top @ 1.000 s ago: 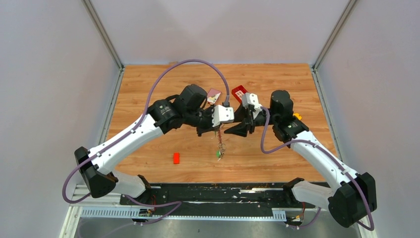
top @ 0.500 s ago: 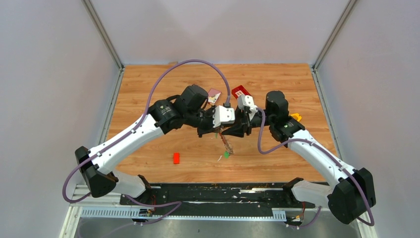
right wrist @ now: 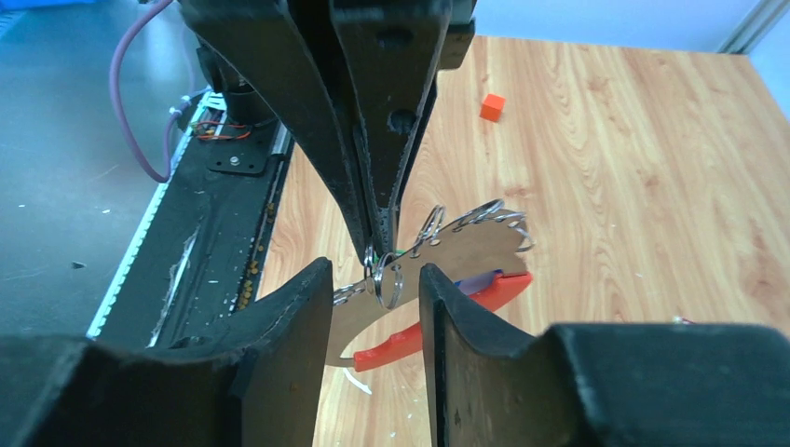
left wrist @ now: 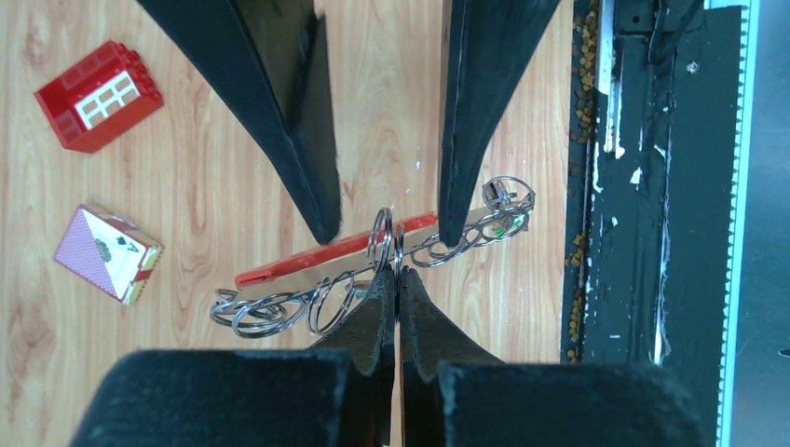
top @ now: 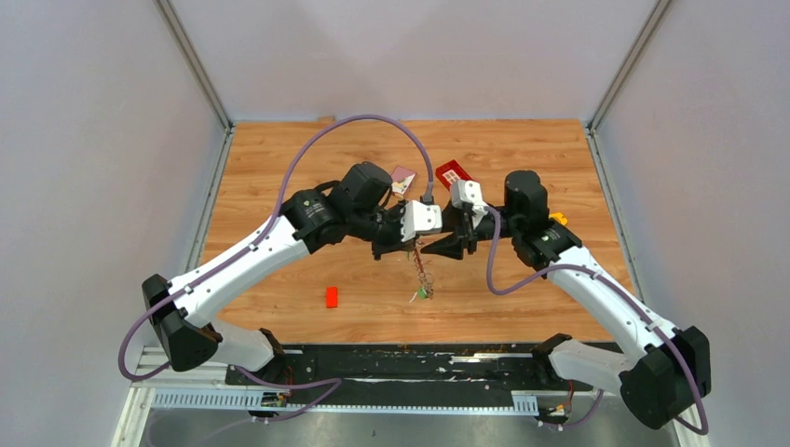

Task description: Put the keys on the keyring

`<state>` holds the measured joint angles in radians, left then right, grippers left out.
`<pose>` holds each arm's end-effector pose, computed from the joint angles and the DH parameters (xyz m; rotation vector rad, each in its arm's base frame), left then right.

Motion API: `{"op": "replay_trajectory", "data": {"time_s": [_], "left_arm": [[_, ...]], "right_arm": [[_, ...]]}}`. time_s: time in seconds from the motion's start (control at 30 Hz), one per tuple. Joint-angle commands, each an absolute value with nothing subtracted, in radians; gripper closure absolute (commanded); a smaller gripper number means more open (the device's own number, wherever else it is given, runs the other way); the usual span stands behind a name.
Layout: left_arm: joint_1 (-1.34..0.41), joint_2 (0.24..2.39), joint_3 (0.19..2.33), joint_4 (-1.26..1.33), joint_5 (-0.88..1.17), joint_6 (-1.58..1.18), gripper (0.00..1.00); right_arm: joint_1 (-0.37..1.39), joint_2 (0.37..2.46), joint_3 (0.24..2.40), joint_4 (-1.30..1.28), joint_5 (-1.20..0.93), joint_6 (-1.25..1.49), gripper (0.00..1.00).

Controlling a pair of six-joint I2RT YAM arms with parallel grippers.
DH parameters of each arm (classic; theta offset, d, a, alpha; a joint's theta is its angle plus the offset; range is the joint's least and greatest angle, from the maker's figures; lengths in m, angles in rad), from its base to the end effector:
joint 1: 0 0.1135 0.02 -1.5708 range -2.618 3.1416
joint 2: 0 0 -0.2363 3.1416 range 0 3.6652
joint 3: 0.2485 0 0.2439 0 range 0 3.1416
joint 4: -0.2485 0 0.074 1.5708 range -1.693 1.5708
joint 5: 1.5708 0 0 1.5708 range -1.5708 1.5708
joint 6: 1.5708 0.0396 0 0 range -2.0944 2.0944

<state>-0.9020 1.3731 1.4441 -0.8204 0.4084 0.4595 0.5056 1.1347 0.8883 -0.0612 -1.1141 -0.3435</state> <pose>0.1649 -0.2341 0.3466 1.6340 1.6828 -0.6952 0.2026 0.1528 0.3005 -1.3916 1.2174 1.1442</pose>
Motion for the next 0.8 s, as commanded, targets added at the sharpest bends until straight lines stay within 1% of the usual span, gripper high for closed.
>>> {"op": "replay_trajectory", "data": {"time_s": [0.0,0.13,0.27,0.43,0.77], "left_arm": [[-0.907,1.331,1.422,-0.767,0.413,0.464,1.00],[-0.907,1.326,1.413,-0.759,0.418,0.459,1.00],[-0.906,1.323,1.410,-0.749,0.423,0.451,1.00],[-0.906,1.321,1.414,-0.747,0.429,0.443,1.00],[-0.906,1.320,1.414,-0.742,0.443,0.437,1.00]], "right_arm": [[0.483,1.068,0.938,-0.122,-1.115,-0.430,0.60],[0.479,1.049,0.946,-0.158,-1.140,-0.458,0.60],[0.479,1.048,0.934,-0.152,-1.207,-0.456,0.66],[0.479,1.075,0.922,-0.159,-1.231,-0.463,0.69],[0.491,1.113,0.919,-0.150,-1.217,-0.450,0.71]]}}
